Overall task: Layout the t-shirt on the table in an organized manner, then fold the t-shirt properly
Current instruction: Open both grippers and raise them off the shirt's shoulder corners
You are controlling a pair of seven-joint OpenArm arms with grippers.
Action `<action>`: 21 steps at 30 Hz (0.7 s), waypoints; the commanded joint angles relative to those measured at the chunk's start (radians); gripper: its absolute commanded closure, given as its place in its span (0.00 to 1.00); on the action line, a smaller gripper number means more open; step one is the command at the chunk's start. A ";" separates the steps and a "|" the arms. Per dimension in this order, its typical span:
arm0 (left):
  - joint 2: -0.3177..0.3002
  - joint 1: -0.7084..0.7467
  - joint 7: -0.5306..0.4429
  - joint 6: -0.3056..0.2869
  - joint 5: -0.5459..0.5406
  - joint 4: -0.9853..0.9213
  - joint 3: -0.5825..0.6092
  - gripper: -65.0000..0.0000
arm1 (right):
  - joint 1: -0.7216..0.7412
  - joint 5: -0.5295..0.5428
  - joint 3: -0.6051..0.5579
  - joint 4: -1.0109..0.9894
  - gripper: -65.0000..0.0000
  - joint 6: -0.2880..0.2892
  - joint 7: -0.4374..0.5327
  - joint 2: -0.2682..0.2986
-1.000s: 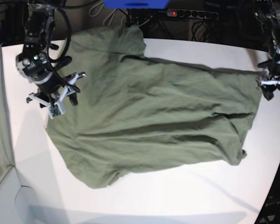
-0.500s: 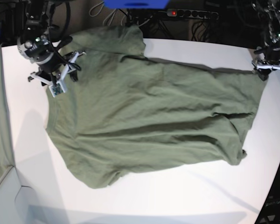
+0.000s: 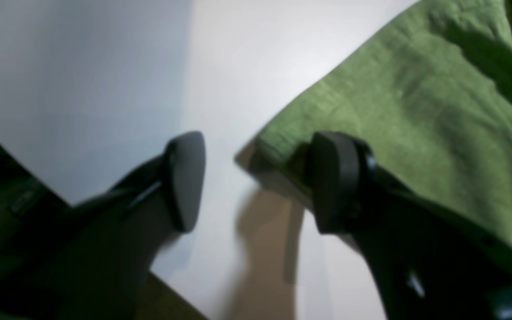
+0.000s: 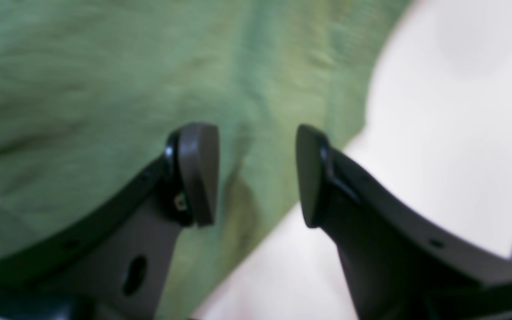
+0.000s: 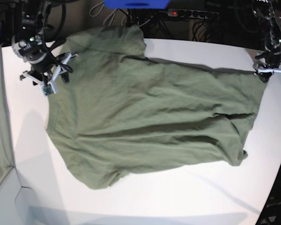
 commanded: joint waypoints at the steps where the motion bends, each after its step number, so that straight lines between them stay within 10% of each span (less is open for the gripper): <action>1: -0.013 -0.011 -0.007 -0.003 -0.003 0.011 -0.003 0.44 | 0.007 0.016 0.007 0.019 0.56 0.002 0.022 0.006; 10: -0.013 -0.038 -0.007 -0.003 -0.002 -0.007 0.000 0.90 | 0.006 0.016 0.037 0.027 0.56 0.002 0.022 0.006; 21: -0.018 -0.054 -0.007 -0.003 -0.005 0.002 -0.004 1.00 | -0.057 0.016 0.073 0.028 0.55 0.004 0.022 0.008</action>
